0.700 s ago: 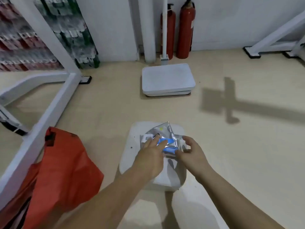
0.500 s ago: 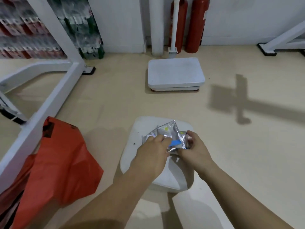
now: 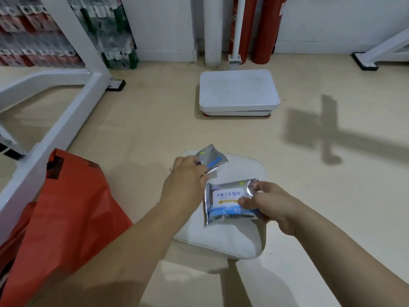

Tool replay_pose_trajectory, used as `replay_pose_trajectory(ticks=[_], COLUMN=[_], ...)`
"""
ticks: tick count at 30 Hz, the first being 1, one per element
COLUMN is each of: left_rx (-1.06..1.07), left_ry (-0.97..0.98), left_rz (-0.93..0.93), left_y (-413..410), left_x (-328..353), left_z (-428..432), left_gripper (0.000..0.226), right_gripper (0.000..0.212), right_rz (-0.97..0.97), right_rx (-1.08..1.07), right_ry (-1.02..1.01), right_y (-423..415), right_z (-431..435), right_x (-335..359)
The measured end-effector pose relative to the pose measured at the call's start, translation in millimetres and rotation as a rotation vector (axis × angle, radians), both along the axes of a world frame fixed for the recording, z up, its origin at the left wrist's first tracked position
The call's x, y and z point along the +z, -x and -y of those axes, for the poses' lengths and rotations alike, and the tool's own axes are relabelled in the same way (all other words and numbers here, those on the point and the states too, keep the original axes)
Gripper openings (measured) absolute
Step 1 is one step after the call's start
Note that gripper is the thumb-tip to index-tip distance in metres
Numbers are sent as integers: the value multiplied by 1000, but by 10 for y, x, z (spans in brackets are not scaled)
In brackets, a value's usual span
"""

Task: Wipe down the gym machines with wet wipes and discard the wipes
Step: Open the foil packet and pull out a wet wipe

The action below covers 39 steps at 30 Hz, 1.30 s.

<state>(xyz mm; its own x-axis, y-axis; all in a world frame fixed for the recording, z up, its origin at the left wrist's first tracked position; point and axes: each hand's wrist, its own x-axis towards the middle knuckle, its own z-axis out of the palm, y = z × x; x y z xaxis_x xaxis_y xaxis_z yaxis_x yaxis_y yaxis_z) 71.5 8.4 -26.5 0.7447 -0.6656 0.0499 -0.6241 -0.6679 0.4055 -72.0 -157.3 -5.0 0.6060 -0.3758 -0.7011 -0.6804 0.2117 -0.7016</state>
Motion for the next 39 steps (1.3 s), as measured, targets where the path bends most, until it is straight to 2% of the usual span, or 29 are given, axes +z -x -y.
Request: replay_pose_trajectory(ticks=[2,5,8,10,12,14,16,18,19,21,25,30,32,36,39], left_rx=[-17,-155,-192,-250,-317,-285,-229,-144,-127,-131,-60,-90,-95,-121,-65], left_ry=[17,-55,-102,-103,-59,-57,-127,-176,-210,-297,-239,-278,-309,-356,-320], left_rz=[-2,-54,-92,-27,130,237,171,-47,-135,-199,-187,-145,-111,-45,-74], left_y=[-16,67,58,28,29,91,208,359,459,637,740,748,762,785,806], left_x=[-26,-107,-82,30,144,294,395,366,322,199,147,189,230,251,281], left_z=[40,94,95,86,47,-9,-70,-106,-111,-83,7,32,50,67,72], left_gripper=[18,21,31,33,34,33,25,18,26,46,57,37,33,38,41], right_gripper=[35,35,36,31,33,34,29,27,28,31,25,13,14,25,17], right_rz=[-19,14,41,24,-12,-27,-24,-23,-29,-42,-25,4,13,18,29], right_rx=[51,-1,-65,-25,35,66,87,65,33,-18,-65,-121,-112,-79,-72], right_ry=[35,91,75,94,184,215,186,107,54,-36,-119,-150,-143,-112,-96], right_y=[81,155,171,171,168,162,169,187,201,234,272,260,256,254,241], right_z=[21,-51,-156,-209,-233,-222,-180,-156,-149,-138,-130,-174,-192,-202,-228], right_x=[5,-31,-43,-39,-44,-11,16,10,-5,-62,-139,-182,-186,-200,-175])
